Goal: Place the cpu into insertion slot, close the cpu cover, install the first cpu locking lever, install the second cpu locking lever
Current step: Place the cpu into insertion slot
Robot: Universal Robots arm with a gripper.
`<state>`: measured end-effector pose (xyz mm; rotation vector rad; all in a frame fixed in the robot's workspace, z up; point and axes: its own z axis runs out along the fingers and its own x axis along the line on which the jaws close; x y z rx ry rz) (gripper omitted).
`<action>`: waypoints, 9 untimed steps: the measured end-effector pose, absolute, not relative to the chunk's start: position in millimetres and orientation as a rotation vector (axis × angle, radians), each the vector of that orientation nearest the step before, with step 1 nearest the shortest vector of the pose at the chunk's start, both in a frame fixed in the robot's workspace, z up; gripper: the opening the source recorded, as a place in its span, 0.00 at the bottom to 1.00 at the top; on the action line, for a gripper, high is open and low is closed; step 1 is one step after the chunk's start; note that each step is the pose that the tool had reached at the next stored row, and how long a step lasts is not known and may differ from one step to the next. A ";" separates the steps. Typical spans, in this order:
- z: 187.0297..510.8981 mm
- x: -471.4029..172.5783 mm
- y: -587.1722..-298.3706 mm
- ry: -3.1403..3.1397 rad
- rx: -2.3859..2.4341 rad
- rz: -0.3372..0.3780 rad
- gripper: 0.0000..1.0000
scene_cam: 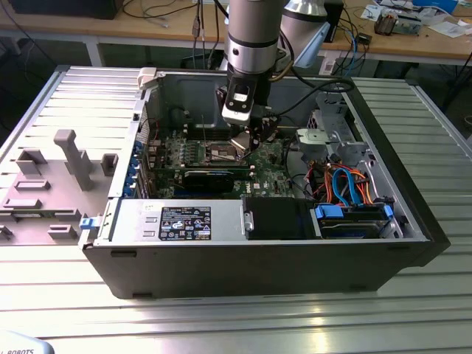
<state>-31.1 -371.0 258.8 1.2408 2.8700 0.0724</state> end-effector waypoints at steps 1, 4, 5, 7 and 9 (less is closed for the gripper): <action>258.8 -31.1 -371.0 2.869 1.243 0.072 0.54; 258.8 -31.1 -371.0 2.868 1.246 0.072 0.54; 258.8 -31.1 -371.0 2.867 1.247 0.072 0.54; 258.7 -31.1 -371.0 2.866 1.249 0.072 0.54; 258.7 -31.1 -371.0 2.865 1.251 0.072 0.54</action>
